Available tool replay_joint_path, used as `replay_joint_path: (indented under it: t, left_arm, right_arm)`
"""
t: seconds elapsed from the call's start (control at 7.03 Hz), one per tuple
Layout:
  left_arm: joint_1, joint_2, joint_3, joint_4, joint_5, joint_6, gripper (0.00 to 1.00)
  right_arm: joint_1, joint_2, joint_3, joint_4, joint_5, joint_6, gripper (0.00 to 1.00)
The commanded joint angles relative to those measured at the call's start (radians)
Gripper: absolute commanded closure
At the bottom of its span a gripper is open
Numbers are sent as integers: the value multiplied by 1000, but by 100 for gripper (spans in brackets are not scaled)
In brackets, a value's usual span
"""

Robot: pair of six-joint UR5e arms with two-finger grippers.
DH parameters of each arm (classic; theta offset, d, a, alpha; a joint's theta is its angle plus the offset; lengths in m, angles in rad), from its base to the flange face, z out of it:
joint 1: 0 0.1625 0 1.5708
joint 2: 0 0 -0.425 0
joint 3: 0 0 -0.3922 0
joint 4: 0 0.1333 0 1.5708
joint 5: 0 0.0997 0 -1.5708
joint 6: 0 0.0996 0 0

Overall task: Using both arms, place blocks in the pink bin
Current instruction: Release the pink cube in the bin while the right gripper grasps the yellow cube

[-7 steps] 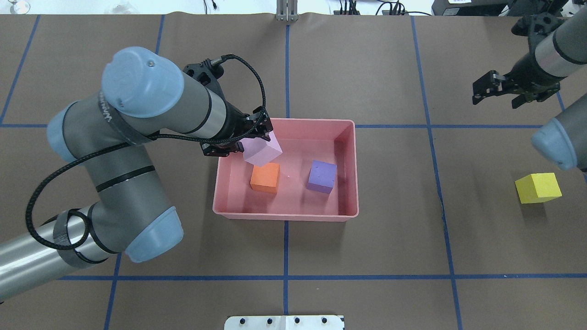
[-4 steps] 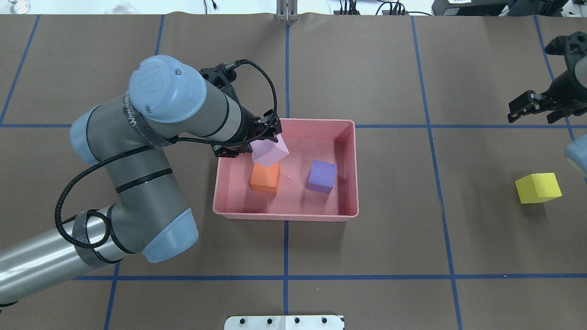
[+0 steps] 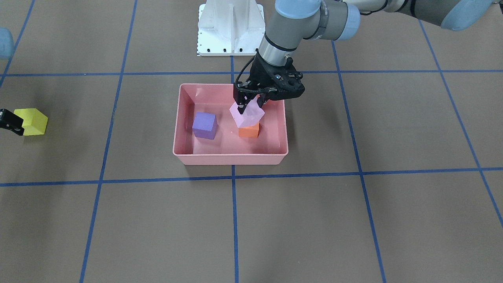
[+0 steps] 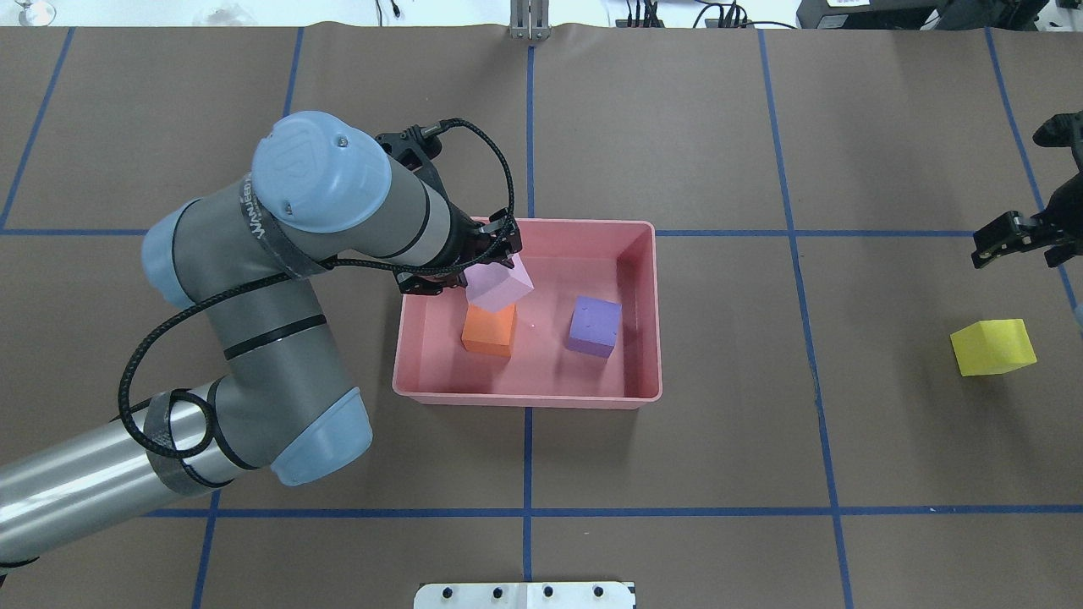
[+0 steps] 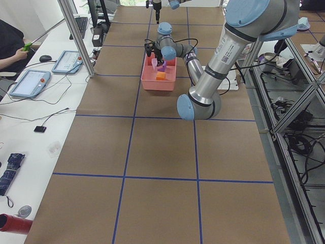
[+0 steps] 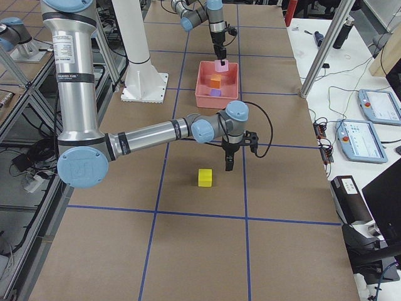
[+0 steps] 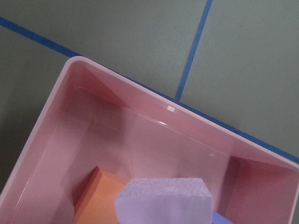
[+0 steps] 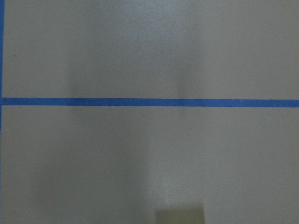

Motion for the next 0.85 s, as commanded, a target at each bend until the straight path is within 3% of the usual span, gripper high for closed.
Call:
replay_joint_path:
  t: [0.0,0.71]
  left_arm:
    - [6,-4,6,0,0,0,100]
    - [6,-4,6,0,0,2,100]
  right_arm:
    - [-32,-31,-4,-6,5,-2,1]
    - [-78,-71,-16,0,2,-65,1]
